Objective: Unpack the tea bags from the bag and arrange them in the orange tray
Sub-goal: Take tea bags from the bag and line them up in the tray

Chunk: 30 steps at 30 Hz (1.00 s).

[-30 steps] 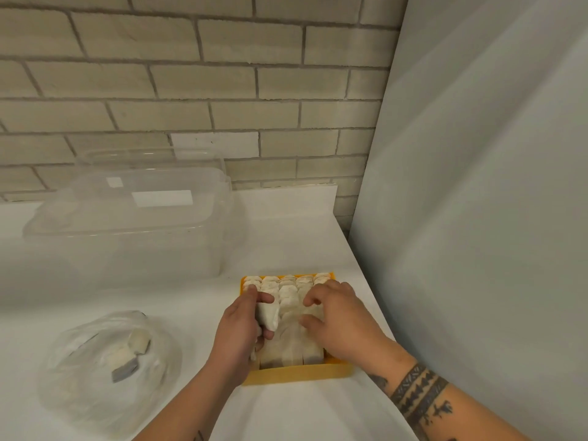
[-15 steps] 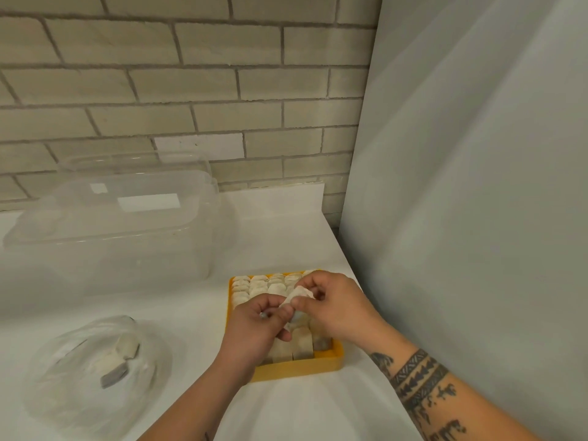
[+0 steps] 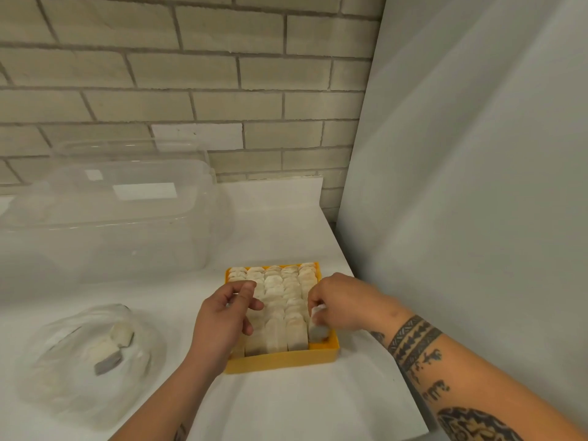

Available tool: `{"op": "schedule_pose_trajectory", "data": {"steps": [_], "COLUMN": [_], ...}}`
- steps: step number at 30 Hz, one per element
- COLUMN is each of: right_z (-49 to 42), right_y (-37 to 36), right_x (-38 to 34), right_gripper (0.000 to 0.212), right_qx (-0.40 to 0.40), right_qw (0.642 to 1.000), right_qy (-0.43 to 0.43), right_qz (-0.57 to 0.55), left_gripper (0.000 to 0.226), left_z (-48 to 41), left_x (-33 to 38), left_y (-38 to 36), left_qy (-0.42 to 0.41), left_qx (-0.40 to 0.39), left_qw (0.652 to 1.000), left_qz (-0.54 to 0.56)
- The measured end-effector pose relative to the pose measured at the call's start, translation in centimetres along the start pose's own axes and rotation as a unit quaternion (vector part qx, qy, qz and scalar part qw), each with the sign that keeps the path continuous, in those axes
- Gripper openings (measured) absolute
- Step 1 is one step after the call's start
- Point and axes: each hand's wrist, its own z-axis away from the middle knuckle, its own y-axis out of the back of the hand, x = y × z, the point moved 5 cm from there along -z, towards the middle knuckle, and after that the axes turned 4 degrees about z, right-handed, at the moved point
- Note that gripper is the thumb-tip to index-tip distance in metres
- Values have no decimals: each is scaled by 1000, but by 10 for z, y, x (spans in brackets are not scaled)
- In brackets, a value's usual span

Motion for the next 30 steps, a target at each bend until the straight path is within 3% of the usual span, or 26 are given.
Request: {"op": "schedule_pose_trajectory", "data": {"steps": [3,9,14,17,22,30], "right_z": [-1,-5,-5,-2,-3,-4], "right_y": [-12,-30,-30,-30,-38,-36], "right_x": [-8,-10,-8,-12,-14,-15], "right_gripper": [13,26,42,36,29,29], "right_qx": [-33,-25,66,109,83,84], "right_qw": [998,994,989,979,969,973], "right_qy": [10,-6,-16,-11,-30,-40], "right_qz": [59,111,131,173,232,210], "left_gripper": [16,15,14,16,23,33], "left_z": [-1,0,0,-1,0,0], "left_x": [-2,-4,-5,-6,-6,-6], "left_y": [1,1,2,4,6,8], "left_qy": [-1,-7,-9,-7,8,38], "left_qx": [3,1,8,17,28,43], "left_qw": [1000,1000,999,999,998,996], "left_qz": [17,29,31,41,57,72]}}
